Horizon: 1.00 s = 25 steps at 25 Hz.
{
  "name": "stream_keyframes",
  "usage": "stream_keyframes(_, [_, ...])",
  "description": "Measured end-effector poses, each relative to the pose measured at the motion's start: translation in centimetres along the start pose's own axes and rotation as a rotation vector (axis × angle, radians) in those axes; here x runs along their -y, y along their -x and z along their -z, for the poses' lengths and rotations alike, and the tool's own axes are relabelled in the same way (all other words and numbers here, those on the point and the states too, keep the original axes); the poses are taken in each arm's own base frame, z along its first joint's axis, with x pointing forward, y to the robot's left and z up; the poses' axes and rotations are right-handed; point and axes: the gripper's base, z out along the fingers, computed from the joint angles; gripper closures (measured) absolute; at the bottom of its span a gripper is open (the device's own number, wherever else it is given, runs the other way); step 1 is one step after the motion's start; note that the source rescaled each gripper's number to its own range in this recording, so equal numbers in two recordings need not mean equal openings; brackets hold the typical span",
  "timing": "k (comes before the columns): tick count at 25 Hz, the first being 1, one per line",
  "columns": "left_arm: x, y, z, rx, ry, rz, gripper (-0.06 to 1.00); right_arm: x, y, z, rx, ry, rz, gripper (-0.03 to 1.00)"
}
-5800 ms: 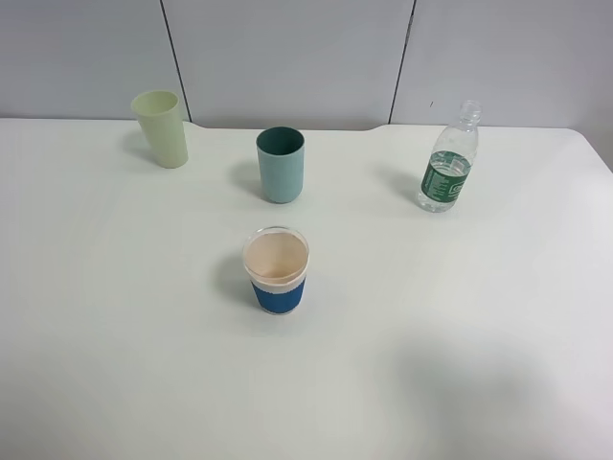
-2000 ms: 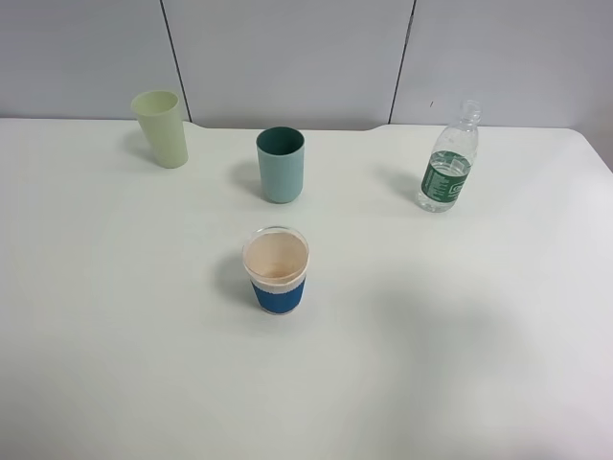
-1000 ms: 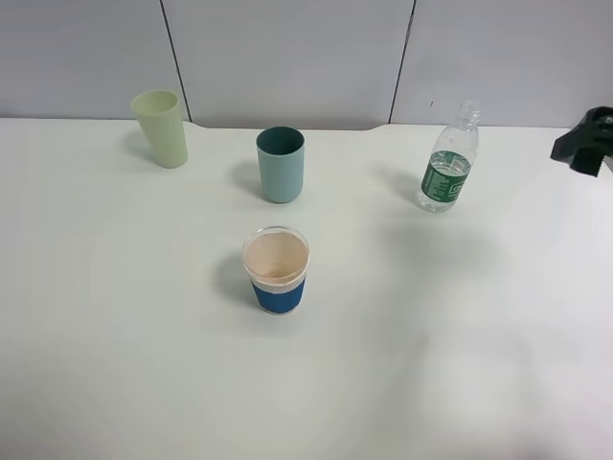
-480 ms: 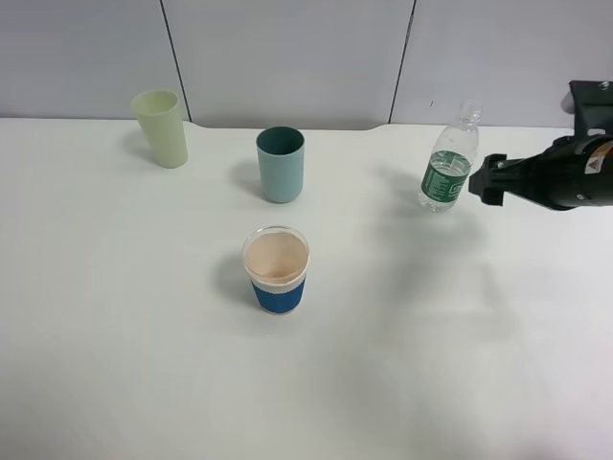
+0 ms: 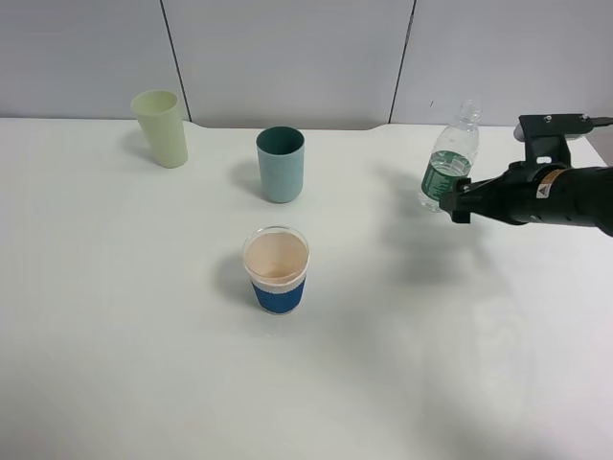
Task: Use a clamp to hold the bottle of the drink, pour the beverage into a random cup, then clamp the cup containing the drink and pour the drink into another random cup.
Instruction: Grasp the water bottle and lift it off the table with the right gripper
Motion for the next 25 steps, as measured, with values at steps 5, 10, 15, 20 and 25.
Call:
stream_keyframes(5, [0.0, 0.0, 0.0, 0.0, 0.0, 0.0, -0.06, -0.2, -0.3, -1.8, 0.111, 0.033, 0.085, 0.11])
stream_keyframes(10, [0.0, 0.0, 0.0, 0.0, 0.0, 0.0, -0.06, 0.1, -0.7, -3.2, 0.205, 0.001, 0.093, 0.11])
stream_keyframes(15, [0.0, 0.0, 0.0, 0.0, 0.0, 0.0, -0.06, 0.5, -1.0, -3.9, 0.277, -0.041, 0.086, 0.11])
stream_keyframes(20, [0.0, 0.0, 0.0, 0.0, 0.0, 0.0, -0.06, 0.5, -1.4, -4.5, 0.331, -0.044, 0.088, 0.11])
stream_keyframes(25, [0.0, 0.0, 0.0, 0.0, 0.0, 0.0, -0.06, 0.5, -1.5, -4.8, 0.371, -0.045, 0.093, 0.11])
